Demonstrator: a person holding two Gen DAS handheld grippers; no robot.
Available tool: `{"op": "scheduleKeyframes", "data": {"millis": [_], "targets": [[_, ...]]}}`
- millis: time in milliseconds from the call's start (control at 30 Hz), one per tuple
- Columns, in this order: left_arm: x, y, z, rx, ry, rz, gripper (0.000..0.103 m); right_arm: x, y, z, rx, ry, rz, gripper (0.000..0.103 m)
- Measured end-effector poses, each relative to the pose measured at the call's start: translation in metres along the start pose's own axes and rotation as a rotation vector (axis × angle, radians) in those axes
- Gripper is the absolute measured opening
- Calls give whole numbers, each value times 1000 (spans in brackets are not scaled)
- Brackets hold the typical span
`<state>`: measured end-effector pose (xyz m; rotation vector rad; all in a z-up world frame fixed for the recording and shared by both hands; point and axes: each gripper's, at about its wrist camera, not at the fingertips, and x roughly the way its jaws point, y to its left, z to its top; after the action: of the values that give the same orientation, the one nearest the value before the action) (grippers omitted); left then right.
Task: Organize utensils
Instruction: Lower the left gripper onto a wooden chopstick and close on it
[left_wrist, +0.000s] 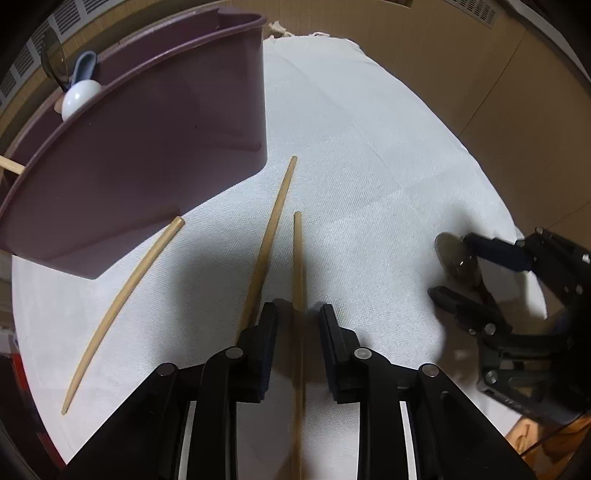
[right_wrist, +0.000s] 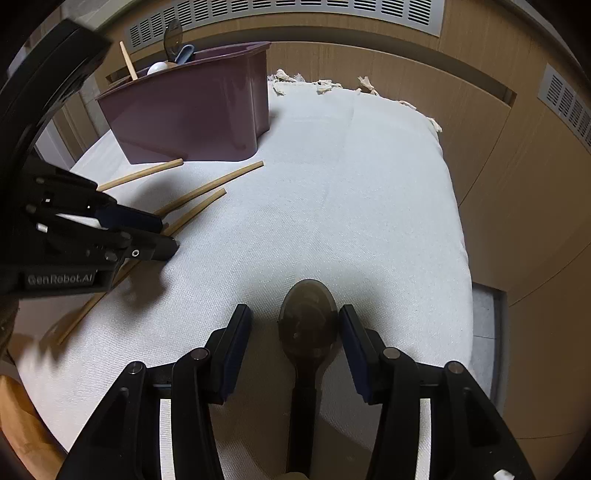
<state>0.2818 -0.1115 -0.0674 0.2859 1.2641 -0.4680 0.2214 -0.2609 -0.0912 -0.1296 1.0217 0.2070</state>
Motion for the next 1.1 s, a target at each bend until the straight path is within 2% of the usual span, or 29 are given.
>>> {"op": "scheduleKeyframes", "data": {"millis": [67,233,333,400,467,600,633,800,1000,1100], "targets": [[-1,-1,0,-9,-11,-1,28,-1,4,1,-18,0,2,31],[-5,-14,-8,13,-87,54,26,-2,13,5,-39,8,-21,31],[-10,-21,-15,-4,-111,67,20,-2,10,9,-21,26,-17,31],[-14,-26,-20,4,-127,92,10,-6,10,10,-19,25,-27,31],[-14,-33,-21,-1,-140,105,7,-12,10,12,-12,17,-27,31],[-20,-43,-39,-30,-159,70,6,-26,14,12,-1,-8,-27,31],[-20,-31,-47,-35,-168,54,6,-30,15,12,-1,-13,-27,31],[-38,-19,-69,-75,-215,-6,6,-48,21,11,6,-52,-12,31],[-68,-9,-81,-124,-278,-53,6,-55,18,12,38,-71,9,31],[-79,2,-77,-153,-316,-63,6,-57,16,14,57,-75,15,31]]}}
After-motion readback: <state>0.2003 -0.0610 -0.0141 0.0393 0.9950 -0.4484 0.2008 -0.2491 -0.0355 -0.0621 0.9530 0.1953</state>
